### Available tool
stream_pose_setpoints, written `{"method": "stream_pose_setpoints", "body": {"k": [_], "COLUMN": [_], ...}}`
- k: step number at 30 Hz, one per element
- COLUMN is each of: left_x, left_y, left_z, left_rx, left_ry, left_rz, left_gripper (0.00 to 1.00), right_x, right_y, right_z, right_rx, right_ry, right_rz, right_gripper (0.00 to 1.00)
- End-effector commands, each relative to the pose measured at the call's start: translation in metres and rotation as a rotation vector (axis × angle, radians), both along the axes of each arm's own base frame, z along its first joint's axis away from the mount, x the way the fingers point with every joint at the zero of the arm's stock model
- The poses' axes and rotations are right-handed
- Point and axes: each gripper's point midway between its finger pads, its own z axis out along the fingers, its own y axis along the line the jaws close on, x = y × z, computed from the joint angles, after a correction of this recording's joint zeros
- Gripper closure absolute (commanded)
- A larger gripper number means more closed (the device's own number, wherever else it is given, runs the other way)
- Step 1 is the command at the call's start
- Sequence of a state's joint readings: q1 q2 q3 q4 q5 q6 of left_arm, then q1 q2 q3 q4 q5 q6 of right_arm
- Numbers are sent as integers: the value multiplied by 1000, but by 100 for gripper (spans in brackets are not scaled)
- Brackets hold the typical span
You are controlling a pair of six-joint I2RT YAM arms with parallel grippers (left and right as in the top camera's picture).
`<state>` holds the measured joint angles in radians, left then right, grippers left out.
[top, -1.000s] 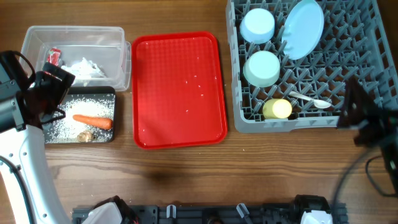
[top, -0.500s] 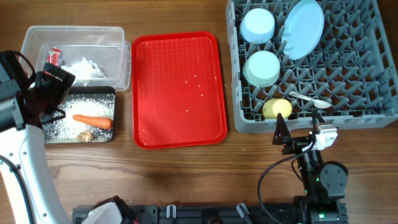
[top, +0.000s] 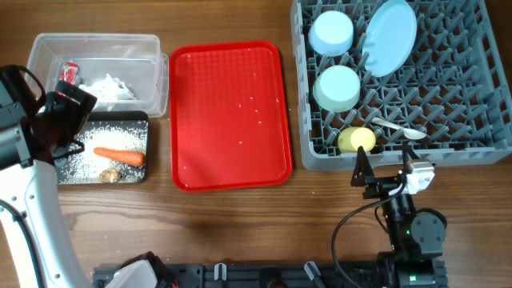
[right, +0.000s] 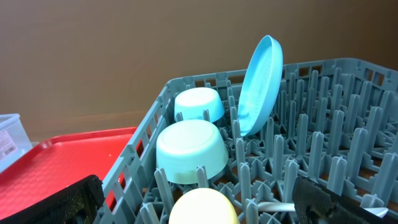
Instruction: Sort waste into correct bins and load items into the dishwasher rack
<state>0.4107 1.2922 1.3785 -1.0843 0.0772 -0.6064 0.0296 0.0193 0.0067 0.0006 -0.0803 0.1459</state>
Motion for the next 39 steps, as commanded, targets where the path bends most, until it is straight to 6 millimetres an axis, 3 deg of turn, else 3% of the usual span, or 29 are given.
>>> {"method": "stream_pose_setpoints", "body": {"k": [1,4,7,9,11,13,19,26,31,35,39], "left_x": [2,-8,-18,-28,-37,-40,-55,-53,-57,-60,-59], "left_y": [-1,2,-27,-51,-75,-83,-93,-99,-99,-112,-114], "left_z": [2,10,30,51,71,75,39,-8,-9,0,-4], "left_rx": [8,58,79,207,316,332,388,408,462,626,641], "left_ry": [-6,-11,-63,-115,-270,-405,-735,-966,-1013,-1029,-1019], "left_rz": [-19,-6,-83,-158,-228,-248,-289,-275,-288,-426,-447], "left_gripper": [0,0,0,0,0,0,0,0,0,0,0], "right_x": [0,0,0,0,0,0,0,0,0,0,0], "right_y": [-2,-2,-2,-2,-2,-2,-2,-2,-2,-2,-2], "right_z": [2,2,2,2,2,2,2,2,2,2,2], "right_rx": [14,14,14,14,14,14,14,14,14,14,14], "right_ry": [-7,-7,-7,-7,-7,-7,-7,-7,-7,-7,-7], "right_rz": [-13,-13,-13,-13,-13,-13,-13,-13,-13,-13,-13], "right_gripper": [0,0,1,0,0,0,0,0,0,0,0]}}
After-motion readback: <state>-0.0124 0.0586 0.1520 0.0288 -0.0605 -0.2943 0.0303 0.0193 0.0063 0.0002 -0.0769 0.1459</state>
